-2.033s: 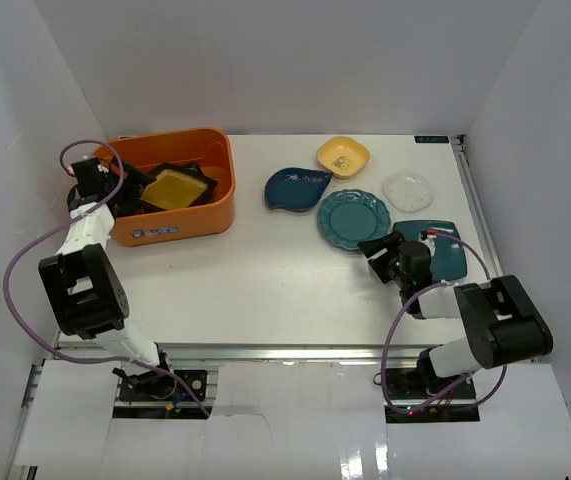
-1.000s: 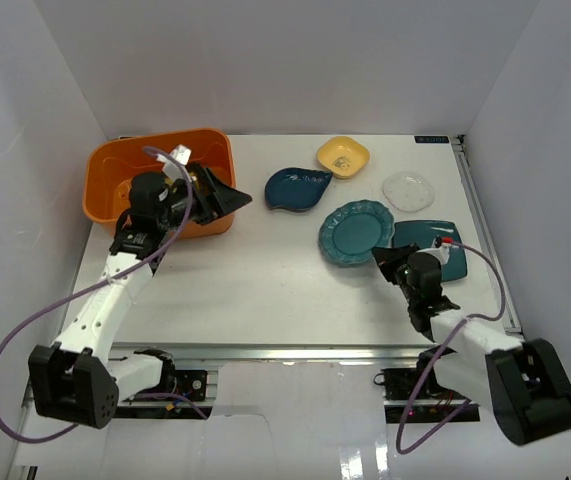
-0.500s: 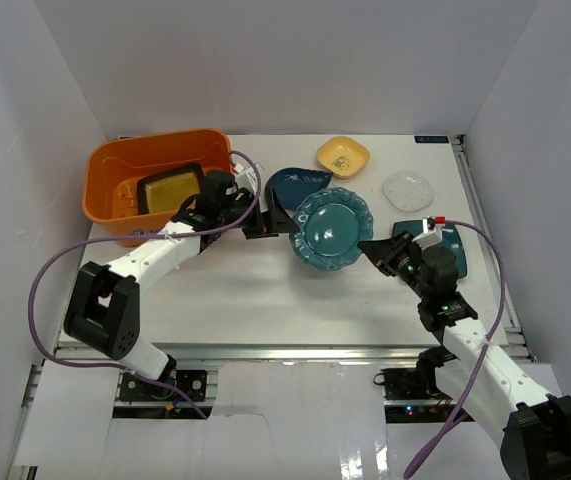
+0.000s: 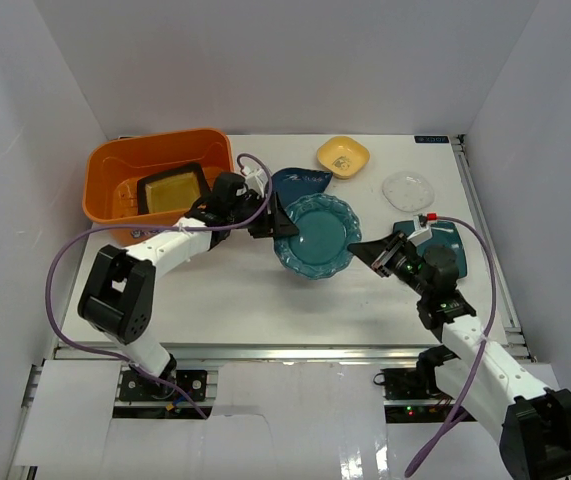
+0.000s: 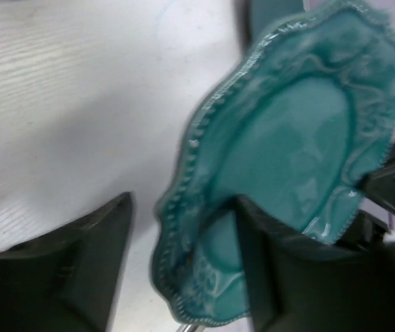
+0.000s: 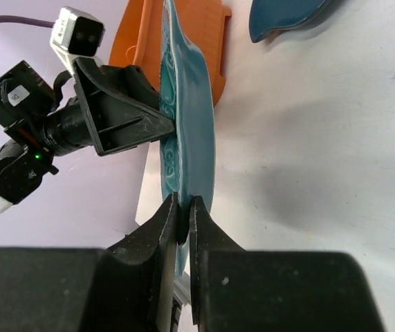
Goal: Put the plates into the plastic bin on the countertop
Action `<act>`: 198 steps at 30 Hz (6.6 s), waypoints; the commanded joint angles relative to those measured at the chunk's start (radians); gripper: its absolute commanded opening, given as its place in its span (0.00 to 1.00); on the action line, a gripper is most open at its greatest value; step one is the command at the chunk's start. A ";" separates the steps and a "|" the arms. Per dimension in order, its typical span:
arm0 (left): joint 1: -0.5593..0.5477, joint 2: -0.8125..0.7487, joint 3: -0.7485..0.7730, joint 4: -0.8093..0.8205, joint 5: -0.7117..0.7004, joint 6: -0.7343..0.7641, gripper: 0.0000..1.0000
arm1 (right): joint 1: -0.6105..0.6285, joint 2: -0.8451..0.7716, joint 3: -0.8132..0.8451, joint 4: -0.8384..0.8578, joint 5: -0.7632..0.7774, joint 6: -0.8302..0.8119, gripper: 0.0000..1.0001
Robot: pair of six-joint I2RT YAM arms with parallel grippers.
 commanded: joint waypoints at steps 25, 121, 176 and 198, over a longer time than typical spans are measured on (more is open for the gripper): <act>0.570 -0.401 0.107 0.058 -0.018 -0.297 0.00 | -0.004 0.039 0.097 0.061 -0.065 -0.125 0.91; 0.301 -0.184 0.345 -0.226 -0.098 0.003 0.00 | 0.096 0.442 0.376 0.136 -0.120 -0.247 0.99; 0.257 -0.486 0.169 -0.051 -0.433 -0.004 0.98 | -0.685 0.677 0.397 -0.352 0.437 -0.595 0.92; -0.155 -0.068 -0.018 -0.040 -0.307 -0.042 0.98 | -0.387 0.628 0.052 -0.168 0.057 -0.527 0.45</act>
